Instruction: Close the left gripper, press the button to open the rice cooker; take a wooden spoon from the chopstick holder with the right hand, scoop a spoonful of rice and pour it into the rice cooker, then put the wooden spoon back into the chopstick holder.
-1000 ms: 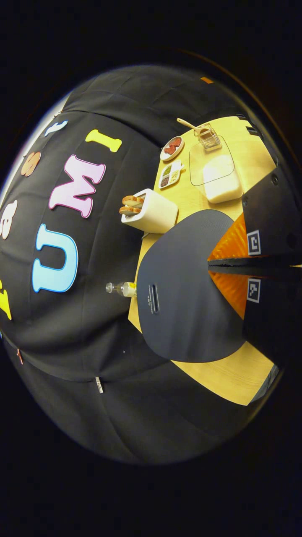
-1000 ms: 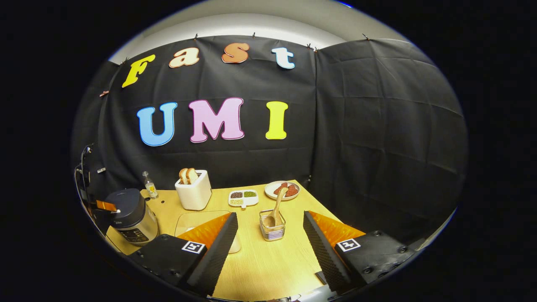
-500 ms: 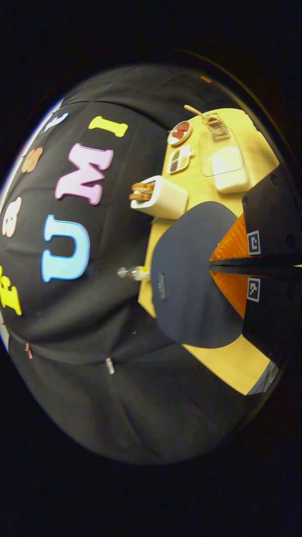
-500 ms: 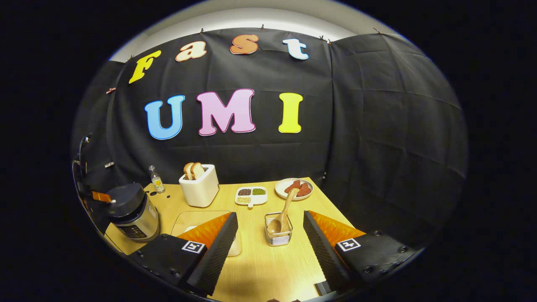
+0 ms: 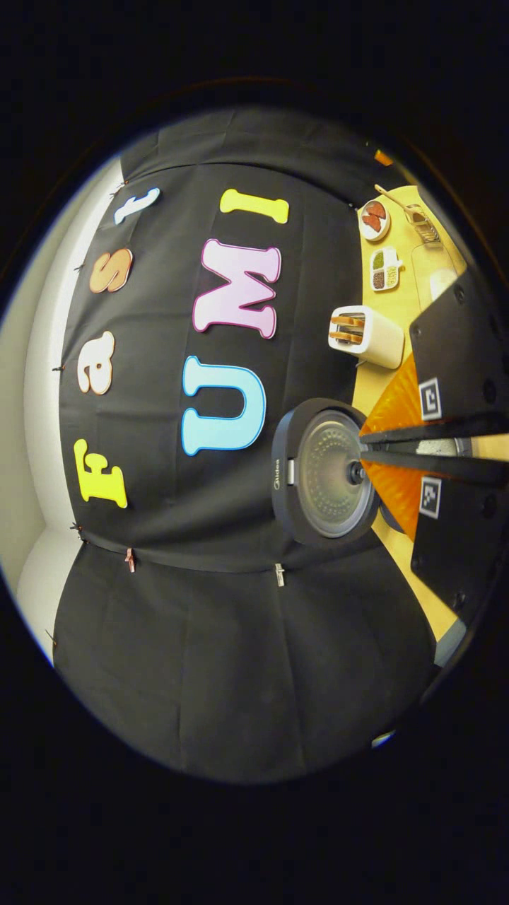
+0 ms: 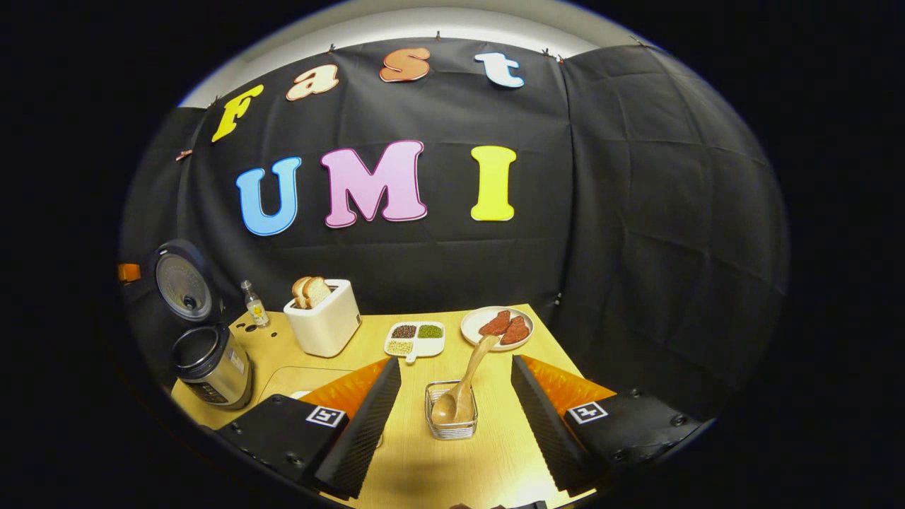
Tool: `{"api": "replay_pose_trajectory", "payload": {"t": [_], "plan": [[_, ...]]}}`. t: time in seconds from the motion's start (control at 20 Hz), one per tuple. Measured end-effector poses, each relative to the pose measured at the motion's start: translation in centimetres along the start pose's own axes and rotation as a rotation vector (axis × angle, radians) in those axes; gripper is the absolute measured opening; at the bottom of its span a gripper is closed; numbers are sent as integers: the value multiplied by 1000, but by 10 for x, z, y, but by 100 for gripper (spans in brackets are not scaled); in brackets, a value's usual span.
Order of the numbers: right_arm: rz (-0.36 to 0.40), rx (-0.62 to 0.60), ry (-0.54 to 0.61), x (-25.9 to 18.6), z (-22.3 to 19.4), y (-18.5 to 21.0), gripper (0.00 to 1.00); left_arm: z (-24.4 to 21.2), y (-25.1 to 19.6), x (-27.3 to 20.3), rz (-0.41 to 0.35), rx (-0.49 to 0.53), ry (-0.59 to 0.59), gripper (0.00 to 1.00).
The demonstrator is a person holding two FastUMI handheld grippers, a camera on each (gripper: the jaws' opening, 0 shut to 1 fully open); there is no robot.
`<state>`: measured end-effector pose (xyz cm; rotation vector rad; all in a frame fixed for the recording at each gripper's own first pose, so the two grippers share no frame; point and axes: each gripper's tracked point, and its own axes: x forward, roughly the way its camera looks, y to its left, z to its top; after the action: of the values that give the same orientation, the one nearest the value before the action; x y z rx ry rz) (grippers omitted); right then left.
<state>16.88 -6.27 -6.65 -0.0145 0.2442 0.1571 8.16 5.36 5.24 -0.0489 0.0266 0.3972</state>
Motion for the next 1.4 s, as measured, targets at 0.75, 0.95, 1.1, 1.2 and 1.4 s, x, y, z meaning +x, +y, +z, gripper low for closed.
{"api": "replay_pose_trajectory", "payload": {"t": [0.75,0.95,1.1,1.2,1.4], "plan": [[76,50,291,147,-88,-24,98,-97,-27,-73,200,-24,167,96],[88,104,333,179,-110,-22,98,-116,-41,-76,181,-20,204,96],[73,153,358,197,-120,-21,83,-125,-43,-74,179,1,226,96],[62,186,364,203,-121,-19,70,-132,-49,-72,165,-14,242,96],[0,182,358,208,-121,-28,23,-147,-56,-72,129,-31,274,96]]}}
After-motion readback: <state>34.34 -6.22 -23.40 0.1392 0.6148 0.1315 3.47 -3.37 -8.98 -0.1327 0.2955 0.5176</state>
